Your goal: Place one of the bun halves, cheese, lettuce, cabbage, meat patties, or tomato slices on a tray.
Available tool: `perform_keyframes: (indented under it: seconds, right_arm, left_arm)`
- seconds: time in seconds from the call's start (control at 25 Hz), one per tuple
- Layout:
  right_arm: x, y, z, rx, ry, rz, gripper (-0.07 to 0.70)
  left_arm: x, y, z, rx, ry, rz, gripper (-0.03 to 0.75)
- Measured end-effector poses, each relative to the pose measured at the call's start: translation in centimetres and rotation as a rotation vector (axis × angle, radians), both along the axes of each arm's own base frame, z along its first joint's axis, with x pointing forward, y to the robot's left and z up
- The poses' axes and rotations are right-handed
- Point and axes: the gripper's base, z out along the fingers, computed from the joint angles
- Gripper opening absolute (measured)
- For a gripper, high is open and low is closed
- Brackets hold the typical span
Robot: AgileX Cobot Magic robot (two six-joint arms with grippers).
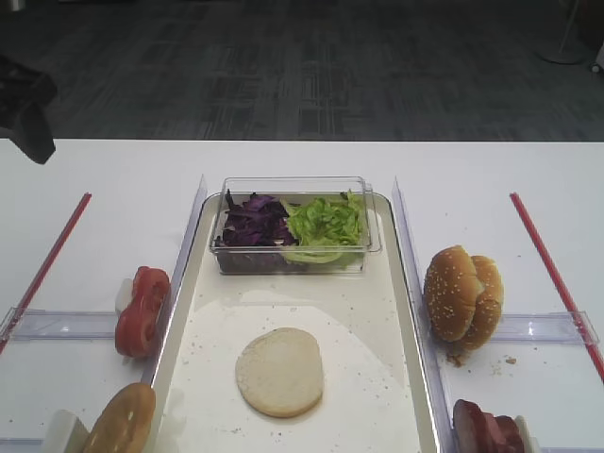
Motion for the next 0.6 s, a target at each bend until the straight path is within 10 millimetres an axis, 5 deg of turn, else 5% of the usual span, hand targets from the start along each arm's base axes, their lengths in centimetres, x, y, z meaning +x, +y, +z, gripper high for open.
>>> perform_keyframes:
  seconds: [0.28, 0.6]
  right_arm:
    - [0.0, 0.0, 0.0, 0.000, 0.000, 0.000, 0.552]
    - [0.0, 0.0, 0.0, 0.000, 0.000, 0.000, 0.552]
  left_arm:
    - [-4.4, -0.1, 4.5, -0.028, -0.141, -0.003, 0.462]
    - [-11.0, 0.0, 5.4, -0.022, -0.205, -0.021, 0.462]
